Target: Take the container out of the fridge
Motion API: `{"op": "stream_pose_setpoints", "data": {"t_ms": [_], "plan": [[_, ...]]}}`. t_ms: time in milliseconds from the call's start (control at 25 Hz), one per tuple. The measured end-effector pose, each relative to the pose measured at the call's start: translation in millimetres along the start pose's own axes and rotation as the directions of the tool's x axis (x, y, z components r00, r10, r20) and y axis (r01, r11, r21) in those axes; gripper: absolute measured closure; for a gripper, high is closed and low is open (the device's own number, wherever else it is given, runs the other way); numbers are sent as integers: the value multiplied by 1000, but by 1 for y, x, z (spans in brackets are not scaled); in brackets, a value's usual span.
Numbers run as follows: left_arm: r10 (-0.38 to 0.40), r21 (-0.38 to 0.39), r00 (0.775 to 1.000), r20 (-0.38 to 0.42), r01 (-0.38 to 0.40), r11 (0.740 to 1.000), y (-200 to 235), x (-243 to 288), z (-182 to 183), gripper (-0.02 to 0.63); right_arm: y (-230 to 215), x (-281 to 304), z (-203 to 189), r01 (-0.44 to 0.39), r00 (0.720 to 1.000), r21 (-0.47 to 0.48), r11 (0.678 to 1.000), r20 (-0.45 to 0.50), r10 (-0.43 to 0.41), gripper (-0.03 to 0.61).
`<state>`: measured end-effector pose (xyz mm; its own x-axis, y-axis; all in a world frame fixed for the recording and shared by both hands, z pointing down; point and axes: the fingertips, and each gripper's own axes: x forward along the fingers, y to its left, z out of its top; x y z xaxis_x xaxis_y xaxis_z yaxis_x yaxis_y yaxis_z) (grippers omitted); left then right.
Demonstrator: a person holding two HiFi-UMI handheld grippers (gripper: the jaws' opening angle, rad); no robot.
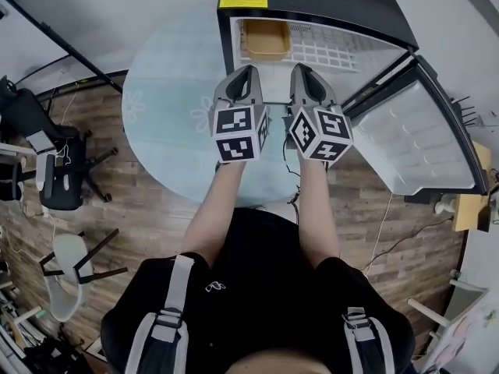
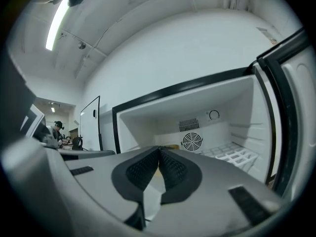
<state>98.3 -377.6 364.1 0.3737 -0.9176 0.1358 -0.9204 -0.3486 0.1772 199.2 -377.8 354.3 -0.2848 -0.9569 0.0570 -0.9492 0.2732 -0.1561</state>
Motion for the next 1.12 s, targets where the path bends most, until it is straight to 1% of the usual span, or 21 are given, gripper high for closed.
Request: {"op": "stream_pose_setpoints", "data": {"t_ms": [120,240,280,320,360,560,760,920,1120], "plan": [[17,-9,1000,2,-17,1000,11,6,0,612,-2,16,-5,6,1000,-33,999,-25,-7,571],[14,-19,1000,-2,-14,1000,13,14,-3,612,-9,29,-12,15,998,-44,999,-53,-17,571],[10,-20,1000,-5,-10,1000,13,18,-4,612,-10,34,-14,11,998,-49,999,-62,-14,551],[6,-20,1000,-8,-7,1000,12,21,-6,612,-10,39,-15,6,997,-52,999,-73,-10,497],[3,-21,1000,-11,-3,1000,12,24,-7,612,-12,43,-16,5,996,-55,998,-84,-9,482],[-2,-34,1000,-27,1,999,18,36,-13,612,-25,67,-25,53,989,-67,996,-132,-61,482],[-17,-35,999,-52,15,999,24,46,-23,612,-30,92,-30,73,984,-75,995,-159,-84,482],[-23,-34,997,-68,21,999,16,54,-29,612,-40,98,-34,74,981,-68,995,-177,-85,482],[-26,-38,997,-72,23,999,18,58,-31,612,-40,97,-35,67,983,-51,996,-166,-75,480]]}}
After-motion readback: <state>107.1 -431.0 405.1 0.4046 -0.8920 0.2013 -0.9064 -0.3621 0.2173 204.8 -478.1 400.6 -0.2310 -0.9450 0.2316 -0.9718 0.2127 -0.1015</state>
